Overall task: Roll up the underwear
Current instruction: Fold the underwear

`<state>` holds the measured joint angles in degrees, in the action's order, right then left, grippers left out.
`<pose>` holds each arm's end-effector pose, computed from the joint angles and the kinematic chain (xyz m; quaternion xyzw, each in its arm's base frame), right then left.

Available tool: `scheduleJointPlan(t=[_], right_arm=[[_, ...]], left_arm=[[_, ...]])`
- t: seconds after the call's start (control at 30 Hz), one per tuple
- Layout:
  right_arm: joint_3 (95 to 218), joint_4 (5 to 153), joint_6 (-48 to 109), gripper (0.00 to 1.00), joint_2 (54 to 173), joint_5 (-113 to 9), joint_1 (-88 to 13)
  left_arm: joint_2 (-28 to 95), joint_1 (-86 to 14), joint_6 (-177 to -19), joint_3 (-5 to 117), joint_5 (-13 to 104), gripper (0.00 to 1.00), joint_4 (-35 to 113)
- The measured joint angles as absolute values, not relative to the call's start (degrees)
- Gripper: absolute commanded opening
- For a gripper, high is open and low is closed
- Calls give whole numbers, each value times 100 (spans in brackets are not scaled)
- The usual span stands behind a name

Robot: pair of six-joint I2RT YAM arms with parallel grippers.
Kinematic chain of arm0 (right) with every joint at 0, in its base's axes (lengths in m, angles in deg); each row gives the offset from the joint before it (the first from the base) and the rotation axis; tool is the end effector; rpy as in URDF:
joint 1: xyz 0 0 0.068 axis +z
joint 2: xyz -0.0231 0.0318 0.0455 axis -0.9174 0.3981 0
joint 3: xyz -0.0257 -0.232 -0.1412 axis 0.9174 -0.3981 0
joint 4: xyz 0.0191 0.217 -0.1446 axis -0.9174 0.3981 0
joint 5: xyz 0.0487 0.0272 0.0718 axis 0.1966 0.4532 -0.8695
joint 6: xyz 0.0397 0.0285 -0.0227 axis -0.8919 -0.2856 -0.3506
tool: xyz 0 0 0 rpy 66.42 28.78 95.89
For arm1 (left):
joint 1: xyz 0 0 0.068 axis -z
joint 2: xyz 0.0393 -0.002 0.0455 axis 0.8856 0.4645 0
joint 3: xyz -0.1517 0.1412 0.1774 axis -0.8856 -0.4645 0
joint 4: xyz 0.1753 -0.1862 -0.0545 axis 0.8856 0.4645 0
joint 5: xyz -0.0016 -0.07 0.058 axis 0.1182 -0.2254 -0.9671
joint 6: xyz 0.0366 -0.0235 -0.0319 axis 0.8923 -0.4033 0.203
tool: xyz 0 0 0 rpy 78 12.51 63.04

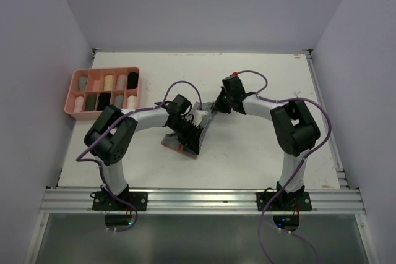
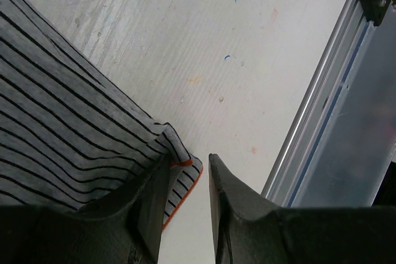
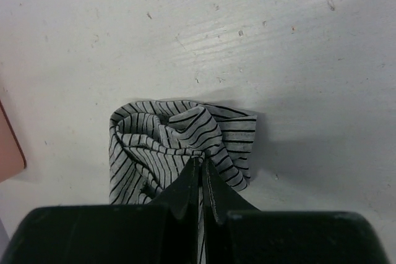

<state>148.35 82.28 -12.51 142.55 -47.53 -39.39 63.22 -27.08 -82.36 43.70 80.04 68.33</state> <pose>0.3608 0.1870 0.1583 0.1736 0.9134 0.2459 0.2739 0.2582 -0.2123 0.1385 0.3588 0.8493 -0.3857 0.0337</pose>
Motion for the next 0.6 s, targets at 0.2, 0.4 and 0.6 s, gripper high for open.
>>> scheduleJointPlan(t=[0.2, 0.4, 0.6], right_arm=[[14835, 8239, -1207, 0, 14279, -4755, -4017], [14866, 8221, -1148, 0, 14443, -4792, -4033], [14980, 8317, -1100, 21, 14463, -4913, -4076]], left_arm=[[6322, -2708, -8236, 4364, 8032, 41, 6826], [6320, -2708, -8231, 4359, 8080, 46, 6826], [6318, -2708, -8221, 4362, 8128, 48, 6835]])
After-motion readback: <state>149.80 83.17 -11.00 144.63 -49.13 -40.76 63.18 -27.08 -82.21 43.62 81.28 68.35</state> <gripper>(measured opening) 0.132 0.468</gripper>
